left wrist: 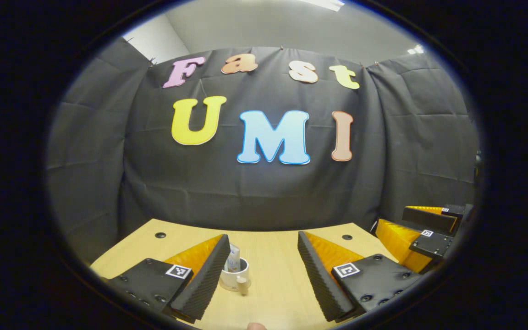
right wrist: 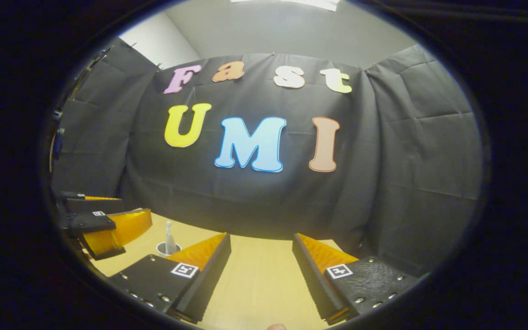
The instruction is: Put the toothbrush and toothpaste on the desktop into the cup, then pick up the cup and place it on the coaster on the desktop.
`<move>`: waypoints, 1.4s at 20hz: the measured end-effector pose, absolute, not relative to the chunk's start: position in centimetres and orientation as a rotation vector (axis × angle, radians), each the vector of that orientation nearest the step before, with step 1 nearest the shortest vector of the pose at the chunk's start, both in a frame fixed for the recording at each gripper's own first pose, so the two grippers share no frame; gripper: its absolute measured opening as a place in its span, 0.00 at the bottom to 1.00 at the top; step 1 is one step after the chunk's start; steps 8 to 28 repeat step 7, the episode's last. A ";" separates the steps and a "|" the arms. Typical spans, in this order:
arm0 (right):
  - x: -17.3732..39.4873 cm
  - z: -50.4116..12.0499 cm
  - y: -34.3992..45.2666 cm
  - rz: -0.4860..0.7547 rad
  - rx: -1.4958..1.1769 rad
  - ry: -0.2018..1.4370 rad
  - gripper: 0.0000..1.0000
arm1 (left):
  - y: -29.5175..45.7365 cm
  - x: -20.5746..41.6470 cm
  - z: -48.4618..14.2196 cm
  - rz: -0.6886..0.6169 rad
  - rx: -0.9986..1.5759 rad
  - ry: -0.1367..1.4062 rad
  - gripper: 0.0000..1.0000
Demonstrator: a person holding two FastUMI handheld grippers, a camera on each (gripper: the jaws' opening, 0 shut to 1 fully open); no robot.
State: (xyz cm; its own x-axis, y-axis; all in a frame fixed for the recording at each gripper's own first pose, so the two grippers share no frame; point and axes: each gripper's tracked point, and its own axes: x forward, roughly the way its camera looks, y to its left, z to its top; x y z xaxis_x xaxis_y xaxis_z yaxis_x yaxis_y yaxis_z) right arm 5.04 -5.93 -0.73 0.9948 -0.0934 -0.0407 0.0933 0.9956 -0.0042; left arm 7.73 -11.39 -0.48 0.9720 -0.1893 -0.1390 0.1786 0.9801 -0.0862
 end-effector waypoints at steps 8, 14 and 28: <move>5.3 -1.1 -6.3 -0.122 0.021 0.047 0.86 | -11.1 7.5 -1.0 -0.201 -0.034 0.139 0.96; 5.3 -1.1 -6.3 -0.122 0.021 0.047 0.86 | -11.1 7.5 -1.0 -0.201 -0.034 0.139 0.96; 5.3 -1.1 -6.3 -0.122 0.021 0.047 0.86 | -11.1 7.5 -1.0 -0.201 -0.034 0.139 0.96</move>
